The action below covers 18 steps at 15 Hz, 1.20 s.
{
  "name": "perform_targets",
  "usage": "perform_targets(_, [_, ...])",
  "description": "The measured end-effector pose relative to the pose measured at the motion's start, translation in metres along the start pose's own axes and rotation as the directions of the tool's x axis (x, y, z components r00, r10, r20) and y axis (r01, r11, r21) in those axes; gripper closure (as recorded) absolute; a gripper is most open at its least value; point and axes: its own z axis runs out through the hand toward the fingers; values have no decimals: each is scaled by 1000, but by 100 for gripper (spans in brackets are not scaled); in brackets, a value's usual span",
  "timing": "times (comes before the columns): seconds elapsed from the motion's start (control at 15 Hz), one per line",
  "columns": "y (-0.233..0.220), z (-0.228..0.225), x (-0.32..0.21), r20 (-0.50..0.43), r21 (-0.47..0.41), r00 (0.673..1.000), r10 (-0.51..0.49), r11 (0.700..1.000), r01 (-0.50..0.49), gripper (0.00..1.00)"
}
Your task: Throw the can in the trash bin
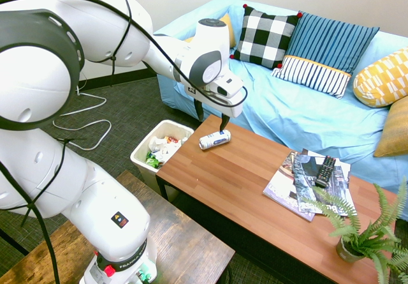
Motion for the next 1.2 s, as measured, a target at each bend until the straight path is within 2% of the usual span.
perform_targets(0.2, [-7, 4, -3, 8, -3, 1000, 13, 1000, -13, 0])
perform_targets(0.53, [-75, 28, -10, 61, 5, 989, 136, 991, -136, 0])
perform_targets(0.87, [-150, 96, 2, 111, -53, 958, 264, 964, -259, 0])
perform_targets(1.2, [-172, 171, 26, 82, -127, 928, 364, 927, -352, 0])
